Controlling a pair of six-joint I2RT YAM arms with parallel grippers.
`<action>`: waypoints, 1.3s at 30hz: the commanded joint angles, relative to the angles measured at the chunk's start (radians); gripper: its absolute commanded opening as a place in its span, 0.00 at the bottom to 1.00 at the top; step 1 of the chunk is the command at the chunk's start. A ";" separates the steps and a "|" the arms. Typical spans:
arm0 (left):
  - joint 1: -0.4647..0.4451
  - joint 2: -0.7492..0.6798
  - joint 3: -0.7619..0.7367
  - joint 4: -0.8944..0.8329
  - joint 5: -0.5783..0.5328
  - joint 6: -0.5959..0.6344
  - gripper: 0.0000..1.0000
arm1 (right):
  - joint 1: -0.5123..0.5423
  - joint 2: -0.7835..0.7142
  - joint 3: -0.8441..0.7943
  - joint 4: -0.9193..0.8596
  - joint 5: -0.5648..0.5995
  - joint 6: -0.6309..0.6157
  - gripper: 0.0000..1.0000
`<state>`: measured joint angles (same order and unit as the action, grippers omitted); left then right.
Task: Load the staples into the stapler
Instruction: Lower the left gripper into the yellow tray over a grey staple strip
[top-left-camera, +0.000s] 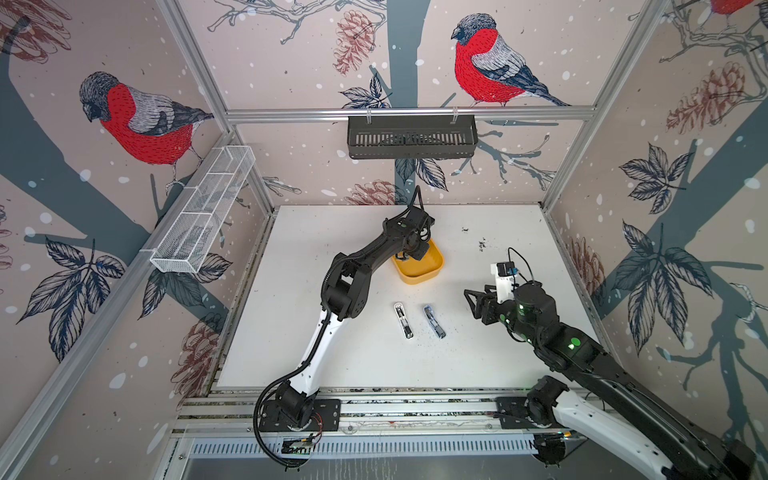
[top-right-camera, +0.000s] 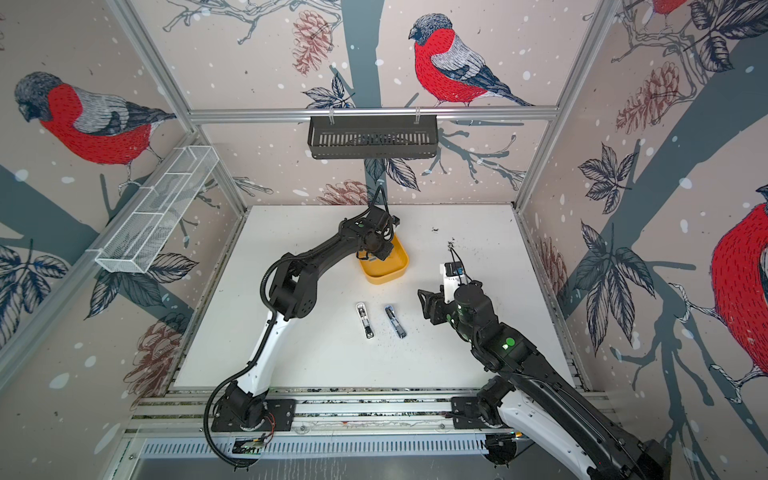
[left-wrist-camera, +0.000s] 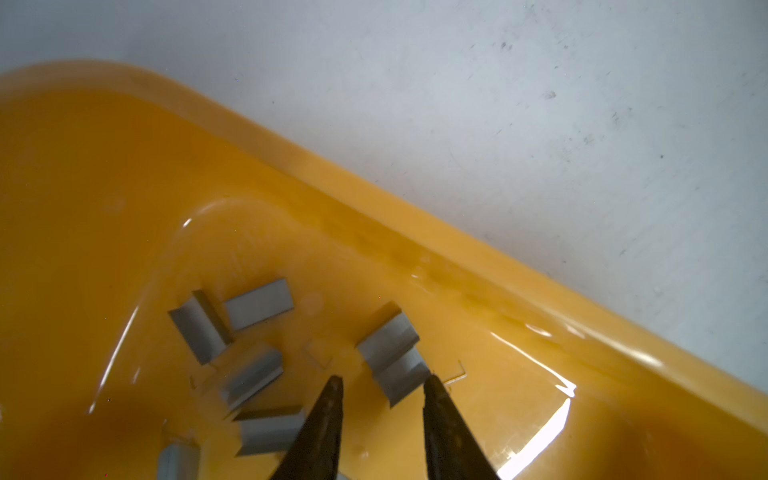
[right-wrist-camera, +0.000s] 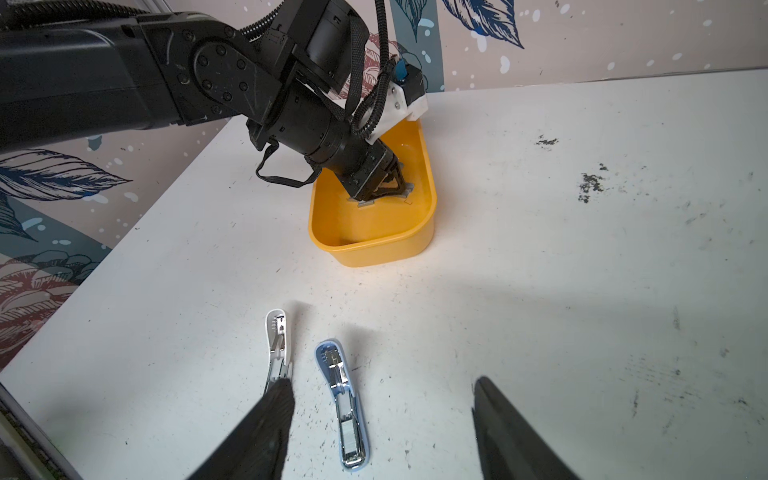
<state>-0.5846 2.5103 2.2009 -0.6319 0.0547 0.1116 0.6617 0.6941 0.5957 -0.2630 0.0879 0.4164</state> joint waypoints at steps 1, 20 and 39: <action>0.000 0.011 0.007 -0.011 0.018 0.000 0.35 | 0.001 0.000 -0.001 0.026 0.020 -0.001 0.69; 0.000 0.028 0.014 0.005 0.020 -0.023 0.13 | -0.001 -0.015 -0.011 0.013 0.038 -0.010 0.69; 0.003 -0.004 0.047 -0.009 -0.008 -0.027 0.16 | -0.006 -0.017 -0.018 0.019 0.029 -0.011 0.69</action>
<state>-0.5838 2.5156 2.2383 -0.6178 0.0532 0.0853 0.6582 0.6800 0.5766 -0.2638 0.1127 0.4152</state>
